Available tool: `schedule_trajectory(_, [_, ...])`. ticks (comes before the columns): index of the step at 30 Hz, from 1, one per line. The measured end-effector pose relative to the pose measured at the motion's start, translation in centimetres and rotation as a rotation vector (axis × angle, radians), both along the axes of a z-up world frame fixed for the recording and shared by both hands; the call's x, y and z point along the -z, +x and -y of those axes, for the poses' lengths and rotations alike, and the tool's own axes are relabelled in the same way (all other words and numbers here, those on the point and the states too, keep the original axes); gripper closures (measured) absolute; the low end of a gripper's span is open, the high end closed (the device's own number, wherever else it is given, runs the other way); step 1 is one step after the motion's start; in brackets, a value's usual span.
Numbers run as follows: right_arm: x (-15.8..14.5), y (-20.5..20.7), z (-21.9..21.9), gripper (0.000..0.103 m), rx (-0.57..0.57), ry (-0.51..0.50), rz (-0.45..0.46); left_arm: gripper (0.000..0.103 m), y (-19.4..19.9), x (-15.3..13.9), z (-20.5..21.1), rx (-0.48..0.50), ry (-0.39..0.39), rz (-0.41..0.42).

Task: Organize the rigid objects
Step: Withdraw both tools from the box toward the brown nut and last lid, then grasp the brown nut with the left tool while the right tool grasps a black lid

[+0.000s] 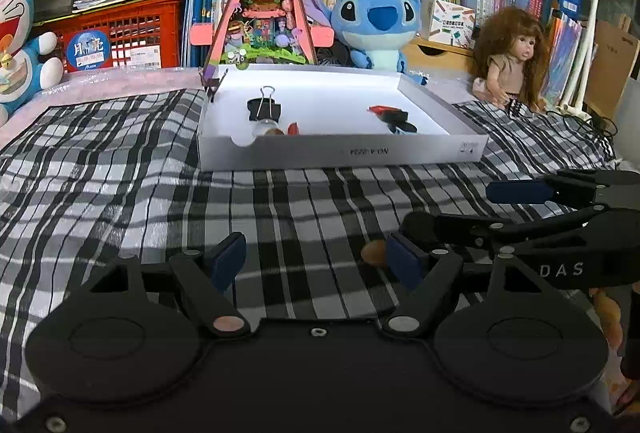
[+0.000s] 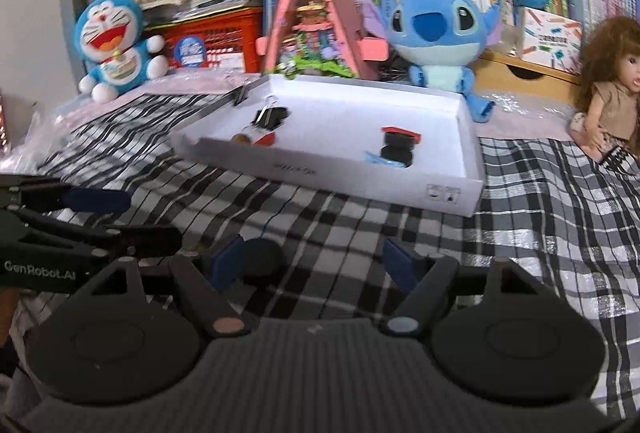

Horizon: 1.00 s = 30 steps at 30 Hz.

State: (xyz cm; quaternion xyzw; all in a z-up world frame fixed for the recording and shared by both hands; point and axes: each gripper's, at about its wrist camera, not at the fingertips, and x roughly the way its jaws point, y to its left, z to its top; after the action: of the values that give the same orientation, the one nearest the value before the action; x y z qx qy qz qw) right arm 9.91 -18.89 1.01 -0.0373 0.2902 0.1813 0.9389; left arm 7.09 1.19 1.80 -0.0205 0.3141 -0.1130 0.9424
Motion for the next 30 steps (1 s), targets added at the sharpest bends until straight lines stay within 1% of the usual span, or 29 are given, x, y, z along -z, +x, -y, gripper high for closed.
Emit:
schedule_trajectory(6, [0.5,-0.7,-0.6,0.018,-0.024,-0.019,0.004,0.028,-0.7,0.3,-0.3,0.002,-0.02,-0.016])
schedule_trajectory(10, [0.7,-0.8,-0.5,0.018,-0.021,-0.013,-0.004,0.028,-1.1,0.5,-0.3,0.01,-0.017,-0.013])
schedule_trajectory(15, [0.9,-0.9,-0.6,0.018,-0.019,-0.016,-0.01,0.039,-1.0,1.0,-0.1,0.029,-0.027,-0.038])
schedule_trajectory(17, [1.0,-0.9,-0.7,0.018,-0.021,-0.017,-0.008,0.044,-1.2,1.2,0.1,0.036,-0.018,-0.034])
schedule_trajectory(19, [1.0,-1.0,-0.8,0.018,-0.027,-0.021,-0.005,0.047,-1.3,1.2,0.4,0.045,0.002,-0.021])
schedule_trajectory(21, [1.1,-1.0,-0.9,0.019,-0.032,-0.028,0.0,0.048,-1.4,1.3,0.7,0.052,0.003,-0.019])
schedule_trajectory(23, [1.1,-0.9,-1.1,0.02,-0.034,-0.03,0.0,0.053,-1.3,1.3,0.9,0.055,0.0,-0.018])
schedule_trajectory(25, [1.1,-0.8,-1.1,0.022,-0.033,-0.029,0.0,0.055,-1.1,1.3,0.9,0.054,-0.004,-0.018])
schedule_trajectory(28, [1.1,-0.5,-1.2,0.025,-0.032,-0.02,-0.007,0.055,-0.9,1.2,1.0,0.054,-0.007,-0.017])
schedule_trajectory(29, [1.1,-0.4,-1.2,0.03,-0.037,-0.019,-0.013,0.055,-0.9,1.2,1.0,0.056,-0.006,-0.016])
schedule_trajectory(30, [1.1,-0.2,-1.3,0.038,-0.048,-0.021,-0.023,0.055,-0.8,1.2,1.1,0.057,-0.005,-0.015])
